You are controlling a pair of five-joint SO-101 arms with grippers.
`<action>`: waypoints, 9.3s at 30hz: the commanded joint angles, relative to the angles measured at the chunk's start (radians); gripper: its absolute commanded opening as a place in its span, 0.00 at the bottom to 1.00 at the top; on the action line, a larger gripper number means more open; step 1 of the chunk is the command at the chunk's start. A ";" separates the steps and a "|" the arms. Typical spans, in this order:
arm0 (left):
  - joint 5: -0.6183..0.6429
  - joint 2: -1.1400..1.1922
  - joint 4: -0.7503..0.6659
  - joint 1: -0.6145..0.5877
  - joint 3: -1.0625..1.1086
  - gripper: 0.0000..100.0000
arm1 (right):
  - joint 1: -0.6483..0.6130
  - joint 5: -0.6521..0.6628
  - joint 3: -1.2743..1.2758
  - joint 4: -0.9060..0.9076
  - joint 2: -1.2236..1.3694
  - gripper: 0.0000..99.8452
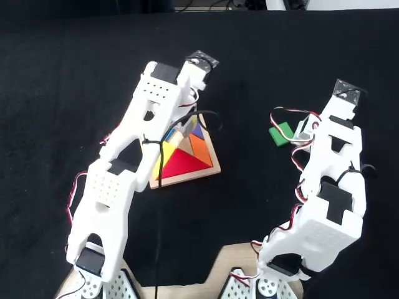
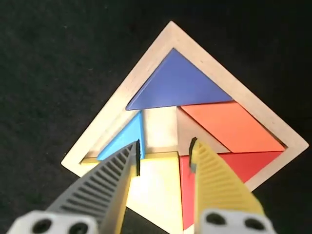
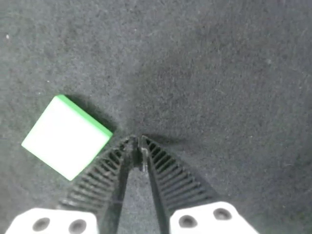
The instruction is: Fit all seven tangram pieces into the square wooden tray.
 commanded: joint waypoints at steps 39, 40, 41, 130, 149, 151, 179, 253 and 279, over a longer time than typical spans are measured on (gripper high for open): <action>-0.123 0.094 -0.055 -0.143 -0.263 0.19 | -0.017 0.012 -0.048 0.009 -0.004 0.01; -0.123 0.094 -0.055 -0.130 -0.277 0.19 | -0.017 0.012 -0.048 0.009 -0.004 0.01; -0.123 0.094 -0.057 -0.114 -0.278 0.19 | -0.017 0.012 -0.048 0.009 -0.005 0.01; 0.258 -1.970 -0.735 -0.618 2.175 0.19 | -0.235 0.683 -1.207 0.766 0.685 0.01; 0.244 -1.973 -0.784 -0.633 2.250 0.19 | -0.775 0.704 -1.376 0.971 0.472 0.01; 0.213 -1.973 -0.772 -0.656 2.249 0.19 | -0.829 0.707 -1.376 0.953 0.481 0.01; 0.209 -1.973 -0.802 -0.662 2.258 0.19 | -0.953 0.669 -1.383 0.838 0.710 0.18; 0.204 -1.973 -0.804 -0.662 2.258 0.19 | -0.933 0.706 -1.644 0.977 0.763 0.18; 0.210 -1.973 -0.847 -0.662 2.278 0.19 | -0.738 0.712 -1.784 0.779 1.007 0.01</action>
